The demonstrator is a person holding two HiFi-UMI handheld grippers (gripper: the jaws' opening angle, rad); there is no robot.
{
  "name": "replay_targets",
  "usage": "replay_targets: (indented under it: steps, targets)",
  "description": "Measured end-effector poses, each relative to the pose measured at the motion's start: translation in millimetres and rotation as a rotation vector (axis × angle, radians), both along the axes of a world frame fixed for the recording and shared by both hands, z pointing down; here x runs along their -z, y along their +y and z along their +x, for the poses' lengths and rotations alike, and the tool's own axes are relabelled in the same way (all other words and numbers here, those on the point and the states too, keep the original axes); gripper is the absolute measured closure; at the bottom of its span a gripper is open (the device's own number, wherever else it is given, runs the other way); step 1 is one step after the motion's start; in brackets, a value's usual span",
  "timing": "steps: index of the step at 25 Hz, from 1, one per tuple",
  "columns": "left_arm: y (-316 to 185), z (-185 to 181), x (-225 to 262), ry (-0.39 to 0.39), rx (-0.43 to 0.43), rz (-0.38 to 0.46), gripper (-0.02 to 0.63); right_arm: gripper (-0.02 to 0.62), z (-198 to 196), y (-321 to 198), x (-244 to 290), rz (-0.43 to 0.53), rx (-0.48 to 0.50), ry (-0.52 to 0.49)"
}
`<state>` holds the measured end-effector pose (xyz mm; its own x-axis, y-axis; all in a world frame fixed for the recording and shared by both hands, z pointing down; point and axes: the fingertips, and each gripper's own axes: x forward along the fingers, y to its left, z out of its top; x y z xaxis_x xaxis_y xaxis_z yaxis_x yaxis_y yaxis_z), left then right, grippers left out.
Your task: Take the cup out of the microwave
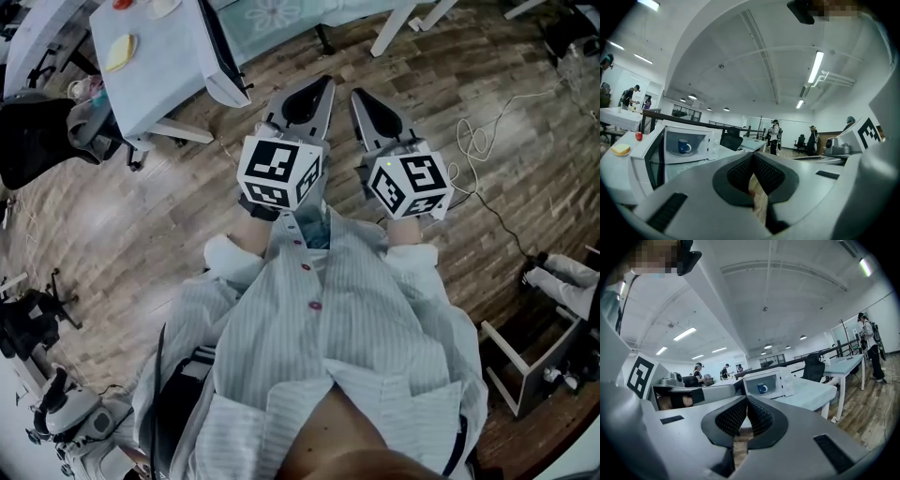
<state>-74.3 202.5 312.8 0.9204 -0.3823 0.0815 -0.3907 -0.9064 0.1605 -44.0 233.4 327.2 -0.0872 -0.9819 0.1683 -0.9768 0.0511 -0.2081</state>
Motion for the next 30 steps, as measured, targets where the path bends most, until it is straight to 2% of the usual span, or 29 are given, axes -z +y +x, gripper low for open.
replay_targets:
  steps: [14,21,30]
  targets:
    - [-117.9,63.8,5.5,-0.002,0.050,-0.005,0.598,0.561,68.2,-118.8,11.7,0.003,0.033,0.008]
    - [-168.4,81.8,3.8,0.009,0.063,-0.008,0.598,0.561,81.4,-175.0,10.2,0.005,0.051,0.017]
    - [-201.4,87.6,-4.6,0.009,0.080,-0.020,0.598,0.561,89.4,-210.2,0.5,-0.007,0.051,0.009]
